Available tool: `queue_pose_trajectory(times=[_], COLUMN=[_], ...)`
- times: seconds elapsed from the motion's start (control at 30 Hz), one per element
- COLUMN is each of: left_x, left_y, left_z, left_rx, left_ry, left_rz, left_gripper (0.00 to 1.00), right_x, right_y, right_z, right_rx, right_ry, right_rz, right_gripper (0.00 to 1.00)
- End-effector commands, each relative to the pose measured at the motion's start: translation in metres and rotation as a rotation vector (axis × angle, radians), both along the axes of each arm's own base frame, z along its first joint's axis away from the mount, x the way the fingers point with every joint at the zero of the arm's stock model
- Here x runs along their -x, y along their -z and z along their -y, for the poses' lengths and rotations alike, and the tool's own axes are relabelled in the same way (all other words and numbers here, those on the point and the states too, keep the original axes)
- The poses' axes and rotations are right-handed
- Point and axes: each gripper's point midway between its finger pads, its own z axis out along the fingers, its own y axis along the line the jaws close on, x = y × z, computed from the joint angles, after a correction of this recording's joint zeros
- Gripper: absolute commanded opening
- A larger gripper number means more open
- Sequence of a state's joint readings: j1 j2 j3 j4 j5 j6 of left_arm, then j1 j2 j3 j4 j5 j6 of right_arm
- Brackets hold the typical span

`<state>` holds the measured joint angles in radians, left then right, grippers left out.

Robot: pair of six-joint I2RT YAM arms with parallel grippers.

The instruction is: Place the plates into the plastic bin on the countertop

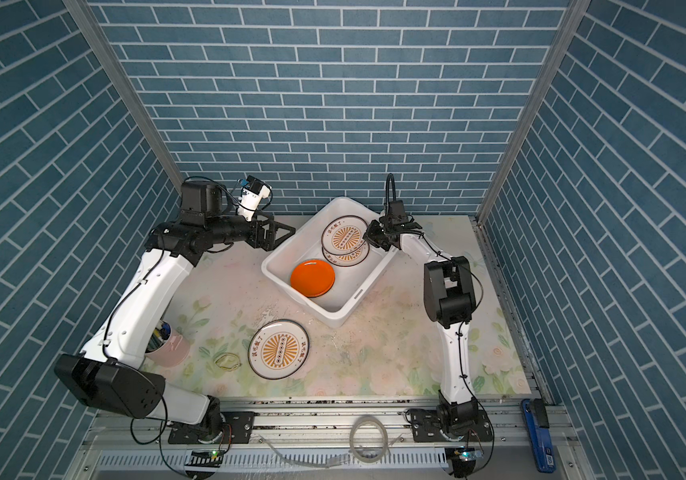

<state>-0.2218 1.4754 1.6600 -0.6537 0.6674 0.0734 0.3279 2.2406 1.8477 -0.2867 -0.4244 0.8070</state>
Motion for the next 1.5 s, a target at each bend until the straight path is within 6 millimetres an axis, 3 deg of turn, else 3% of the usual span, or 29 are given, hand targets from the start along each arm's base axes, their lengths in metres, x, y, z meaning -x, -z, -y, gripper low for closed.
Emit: queue_pose_trajectory(times=[0.0,0.53,0.83,0.9,1.07,1.47], left_x=[0.001,0.003,0.003,0.003,0.003,0.005], left_y=[-0.009,-0.008,-0.006,-0.006,-0.005,-0.004], left_z=[-0.001,-0.001,-0.001,-0.001,-0.001,-0.001], left_rx=[0.014,0.012,0.011,0.011,0.013,0.014], left_ry=[-0.003,0.001,0.003,0.003,0.004,0.004], left_rz=[0.018,0.018,0.012,0.012,0.012,0.007], left_gripper=[0.99,1.0,1.0,1.0,1.0,1.0], right_x=[-0.013,-0.01,-0.006,-0.003,0.001,0.007], right_y=[-0.009,-0.024,-0.045,-0.065,-0.076,-0.06], right_z=[-0.008,-0.01,-0.007,-0.005,-0.003,-0.002], right_rx=[-0.076,-0.098,-0.075,-0.068,-0.044,0.024], right_ry=[0.024,0.017,0.014,0.017,0.006,0.017], right_rz=[0.009,0.016,0.061,0.106,0.125,0.086], right_gripper=[0.0,0.0,0.0,0.0,0.0,0.0])
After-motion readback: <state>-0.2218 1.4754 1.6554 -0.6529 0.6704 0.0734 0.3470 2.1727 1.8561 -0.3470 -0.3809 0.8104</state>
